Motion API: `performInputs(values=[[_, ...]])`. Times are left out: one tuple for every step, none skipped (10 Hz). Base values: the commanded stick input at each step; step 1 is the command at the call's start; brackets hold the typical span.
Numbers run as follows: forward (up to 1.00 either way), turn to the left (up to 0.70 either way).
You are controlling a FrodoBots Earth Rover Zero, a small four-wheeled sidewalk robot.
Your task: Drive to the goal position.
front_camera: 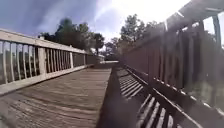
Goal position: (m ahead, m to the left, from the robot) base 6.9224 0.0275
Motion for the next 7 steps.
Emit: performInputs(values=[[0.85,0.0],[0.85,0.0],[0.85,0.0],[0.85,0.0],[0.85,0.0],[0.85,0.0],[0.85,0.0]])
